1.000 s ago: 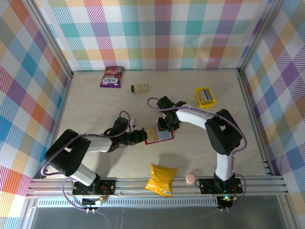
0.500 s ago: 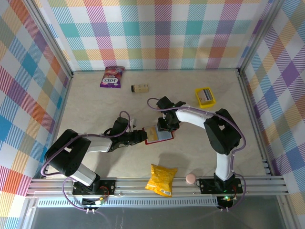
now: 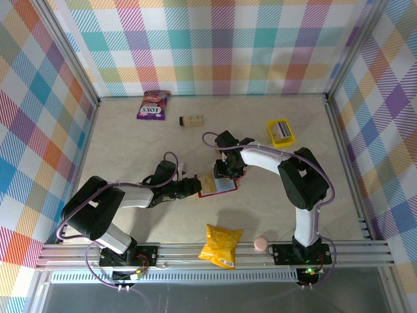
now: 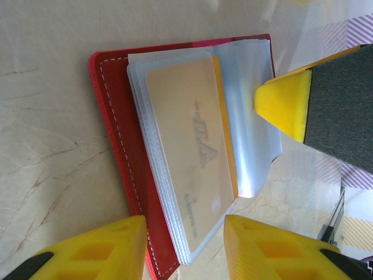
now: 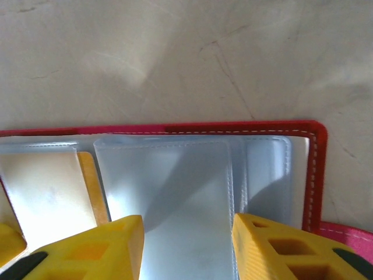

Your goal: Put the credit cards into the card holder

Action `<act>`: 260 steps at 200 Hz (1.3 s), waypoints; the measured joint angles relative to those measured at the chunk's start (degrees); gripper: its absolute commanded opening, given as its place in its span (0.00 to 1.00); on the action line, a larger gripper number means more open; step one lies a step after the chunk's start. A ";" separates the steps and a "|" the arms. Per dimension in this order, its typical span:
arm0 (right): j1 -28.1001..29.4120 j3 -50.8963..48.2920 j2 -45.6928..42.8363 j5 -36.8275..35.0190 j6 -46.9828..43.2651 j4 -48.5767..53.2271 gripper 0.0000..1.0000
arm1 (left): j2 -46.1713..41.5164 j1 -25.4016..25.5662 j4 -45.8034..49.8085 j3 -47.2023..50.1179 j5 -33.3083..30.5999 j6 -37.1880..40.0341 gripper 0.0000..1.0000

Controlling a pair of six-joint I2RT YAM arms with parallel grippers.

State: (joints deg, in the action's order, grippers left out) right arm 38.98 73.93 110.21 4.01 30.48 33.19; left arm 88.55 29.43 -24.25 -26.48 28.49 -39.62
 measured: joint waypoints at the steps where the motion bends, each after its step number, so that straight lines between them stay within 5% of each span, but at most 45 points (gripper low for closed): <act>1: -0.02 0.00 0.00 0.04 0.04 -0.04 0.43 | 0.00 0.00 0.00 0.00 0.00 0.00 0.39; 260: 0.02 -4.50 -2.60 10.21 3.17 -8.79 0.40 | 0.00 0.00 -0.02 0.00 0.00 0.00 0.39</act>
State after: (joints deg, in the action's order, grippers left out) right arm 39.00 69.43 107.61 14.22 33.65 24.40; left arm 88.55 29.43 -24.27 -26.48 28.49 -39.62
